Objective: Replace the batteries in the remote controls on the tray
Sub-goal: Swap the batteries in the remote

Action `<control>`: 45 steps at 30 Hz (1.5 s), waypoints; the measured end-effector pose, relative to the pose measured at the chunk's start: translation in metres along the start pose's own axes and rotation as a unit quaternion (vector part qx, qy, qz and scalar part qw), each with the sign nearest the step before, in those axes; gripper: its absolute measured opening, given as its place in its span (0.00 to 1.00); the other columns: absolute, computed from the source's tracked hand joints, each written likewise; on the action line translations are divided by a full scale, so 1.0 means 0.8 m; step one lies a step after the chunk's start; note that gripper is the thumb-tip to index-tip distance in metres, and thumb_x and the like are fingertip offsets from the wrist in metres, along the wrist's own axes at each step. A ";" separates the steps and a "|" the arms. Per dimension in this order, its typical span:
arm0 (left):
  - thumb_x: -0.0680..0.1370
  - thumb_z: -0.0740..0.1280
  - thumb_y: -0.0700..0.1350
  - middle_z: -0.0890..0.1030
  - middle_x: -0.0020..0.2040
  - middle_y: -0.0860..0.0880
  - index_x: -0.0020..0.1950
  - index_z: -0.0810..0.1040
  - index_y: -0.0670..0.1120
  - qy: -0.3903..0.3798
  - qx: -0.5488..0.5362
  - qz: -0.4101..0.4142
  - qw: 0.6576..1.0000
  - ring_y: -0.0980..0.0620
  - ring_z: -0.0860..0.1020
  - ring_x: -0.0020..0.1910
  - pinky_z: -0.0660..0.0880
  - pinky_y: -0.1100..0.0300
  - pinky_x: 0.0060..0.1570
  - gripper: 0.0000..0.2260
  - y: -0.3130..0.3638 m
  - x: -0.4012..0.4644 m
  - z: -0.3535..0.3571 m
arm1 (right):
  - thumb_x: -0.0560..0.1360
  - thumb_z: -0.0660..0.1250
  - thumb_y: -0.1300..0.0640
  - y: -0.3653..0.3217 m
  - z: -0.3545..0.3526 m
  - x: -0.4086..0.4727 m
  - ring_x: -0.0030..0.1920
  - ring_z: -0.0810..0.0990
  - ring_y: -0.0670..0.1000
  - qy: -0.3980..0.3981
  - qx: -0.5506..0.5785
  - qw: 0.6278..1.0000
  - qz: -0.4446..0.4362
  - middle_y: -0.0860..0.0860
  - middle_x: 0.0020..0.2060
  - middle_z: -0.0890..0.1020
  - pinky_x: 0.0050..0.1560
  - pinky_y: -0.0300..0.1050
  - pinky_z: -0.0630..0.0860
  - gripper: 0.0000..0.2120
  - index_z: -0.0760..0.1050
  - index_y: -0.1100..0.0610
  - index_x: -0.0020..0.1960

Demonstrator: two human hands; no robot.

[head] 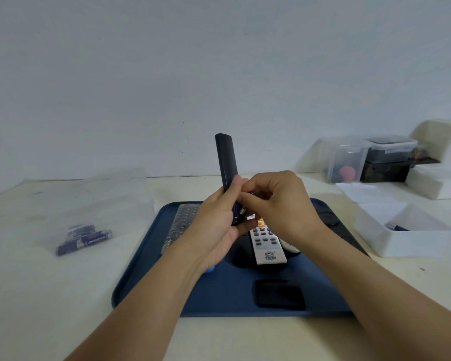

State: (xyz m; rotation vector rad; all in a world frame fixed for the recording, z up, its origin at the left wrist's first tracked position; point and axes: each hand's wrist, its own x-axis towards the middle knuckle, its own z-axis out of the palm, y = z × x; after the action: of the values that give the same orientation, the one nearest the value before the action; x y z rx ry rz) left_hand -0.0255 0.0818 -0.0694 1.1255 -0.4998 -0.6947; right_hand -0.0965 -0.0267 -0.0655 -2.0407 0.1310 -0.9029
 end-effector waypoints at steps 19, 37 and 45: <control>0.86 0.58 0.41 0.85 0.57 0.37 0.67 0.73 0.36 0.002 -0.099 0.023 0.995 0.43 0.86 0.50 0.83 0.54 0.40 0.13 0.009 0.015 -0.013 | 0.75 0.73 0.65 -0.008 -0.017 0.007 0.38 0.86 0.53 0.025 0.147 0.987 0.061 0.56 0.40 0.86 0.43 0.44 0.82 0.10 0.81 0.58 0.56; 0.86 0.53 0.35 0.78 0.69 0.41 0.67 0.66 0.45 -0.045 -0.085 0.050 0.994 0.40 0.79 0.65 0.80 0.44 0.56 0.12 -0.008 0.017 -0.009 | 0.69 0.79 0.64 -0.007 -0.017 0.005 0.26 0.80 0.43 -0.003 -0.004 0.997 0.081 0.44 0.28 0.84 0.30 0.36 0.75 0.04 0.84 0.61 0.40; 0.82 0.53 0.25 0.79 0.67 0.45 0.65 0.66 0.47 -0.044 -0.021 0.091 0.995 0.46 0.81 0.58 0.81 0.49 0.55 0.20 -0.012 0.019 -0.014 | 0.74 0.72 0.64 -0.003 -0.006 0.002 0.35 0.79 0.57 -0.030 -0.154 0.988 -0.008 0.58 0.33 0.82 0.34 0.46 0.74 0.06 0.87 0.57 0.42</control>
State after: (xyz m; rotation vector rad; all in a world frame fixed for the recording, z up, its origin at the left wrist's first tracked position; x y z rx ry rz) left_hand -0.0100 0.0755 -0.0820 0.9989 -0.6514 -0.5948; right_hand -0.0991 -0.0293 -0.0610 -2.3556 0.2340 -0.8717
